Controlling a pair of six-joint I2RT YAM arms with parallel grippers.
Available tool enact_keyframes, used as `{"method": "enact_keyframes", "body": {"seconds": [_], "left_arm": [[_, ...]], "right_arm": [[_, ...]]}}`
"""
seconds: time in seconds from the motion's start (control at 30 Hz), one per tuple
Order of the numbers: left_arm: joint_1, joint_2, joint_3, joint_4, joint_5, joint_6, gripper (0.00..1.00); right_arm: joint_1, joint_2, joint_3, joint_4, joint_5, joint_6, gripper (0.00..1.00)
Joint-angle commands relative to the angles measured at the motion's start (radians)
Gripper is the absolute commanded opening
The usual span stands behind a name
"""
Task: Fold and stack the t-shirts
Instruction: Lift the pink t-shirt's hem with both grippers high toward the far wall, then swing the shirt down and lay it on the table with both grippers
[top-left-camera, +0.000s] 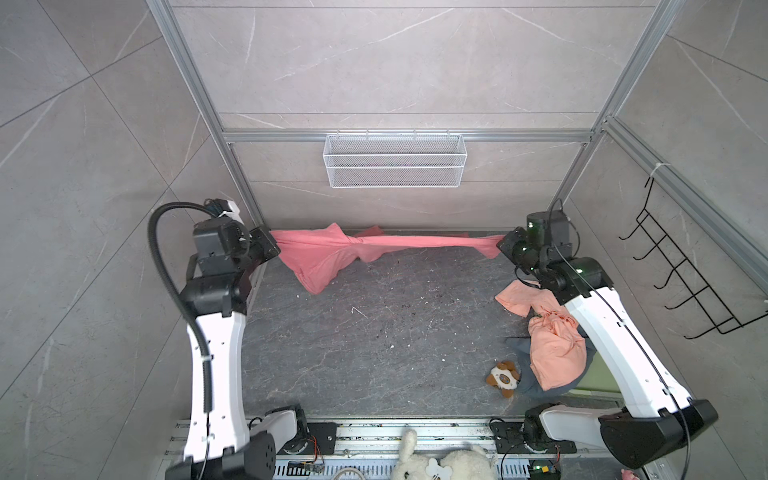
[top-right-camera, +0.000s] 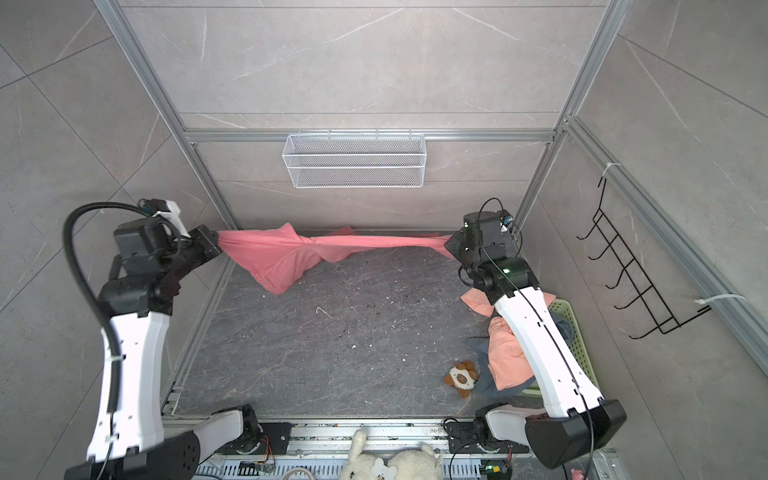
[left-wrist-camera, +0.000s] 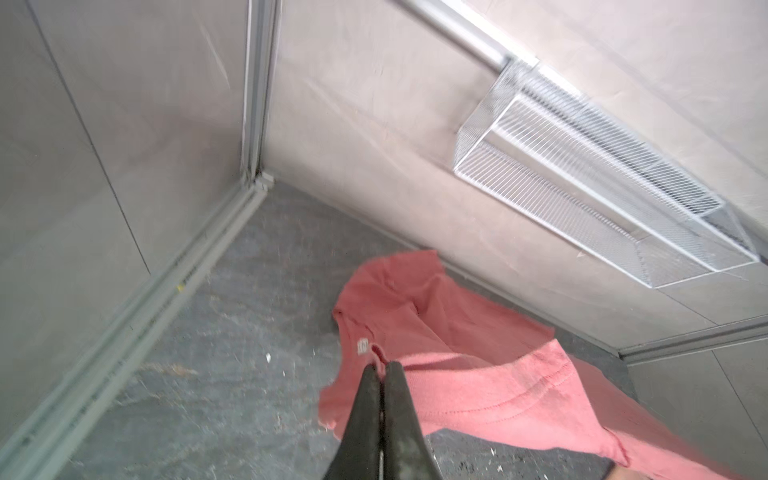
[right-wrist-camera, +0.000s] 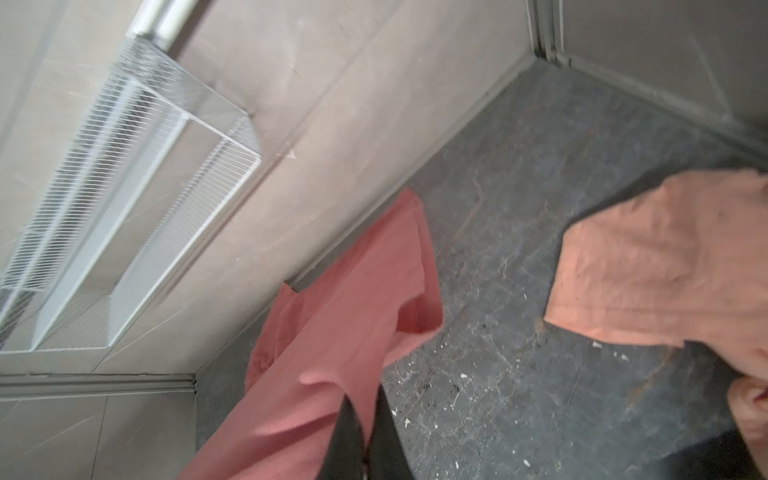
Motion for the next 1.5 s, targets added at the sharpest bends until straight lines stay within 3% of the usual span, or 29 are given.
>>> {"method": "enact_keyframes", "body": {"seconds": [0.0,0.27,0.4,0.5,0.63,0.77,0.87,0.93,1.03,1.1,1.2,1.33,1.47], "left_arm": [[0.009,-0.093,0.064,0.010,-0.120,0.113,0.00],[0.008,-0.095,0.064,0.103,-0.063,0.074,0.00],[0.008,0.012,0.005,0.245,0.003,0.010,0.00],[0.009,0.149,0.046,0.334,0.043,-0.031,0.00],[0.009,0.383,0.256,0.366,0.077,-0.068,0.00],[0.010,0.630,0.656,0.308,0.110,-0.118,0.00],[0.010,0.717,0.965,0.246,0.113,-0.110,0.00],[0.014,0.686,1.028,0.246,0.095,-0.082,0.00],[0.015,0.499,0.843,0.332,0.092,-0.025,0.00],[0.016,0.308,0.575,0.459,0.065,-0.008,0.00],[0.015,0.116,0.329,0.501,0.035,-0.006,0.00],[0.015,-0.010,0.153,0.373,0.071,-0.003,0.00],[0.015,-0.079,0.036,0.113,0.059,-0.017,0.00]], "right_arm": [[0.000,0.003,0.098,-0.068,0.031,-0.140,0.00],[0.000,0.108,0.230,0.032,-0.013,-0.208,0.00],[-0.001,0.259,0.316,0.103,-0.073,-0.220,0.00],[0.000,0.393,0.429,0.128,-0.107,-0.222,0.00],[-0.001,0.570,0.652,0.132,-0.118,-0.231,0.00],[-0.003,0.715,0.976,0.090,-0.113,-0.256,0.00],[-0.003,0.759,1.224,0.048,-0.105,-0.304,0.00],[-0.003,0.733,1.305,0.024,-0.100,-0.346,0.00],[-0.003,0.586,1.154,0.057,-0.087,-0.389,0.00],[-0.003,0.402,0.825,0.208,-0.072,-0.404,0.00],[-0.003,0.211,0.507,0.307,-0.016,-0.399,0.01],[-0.003,0.074,0.250,0.213,0.050,-0.348,0.00],[-0.003,0.012,0.061,0.061,0.070,-0.278,0.00]]}}
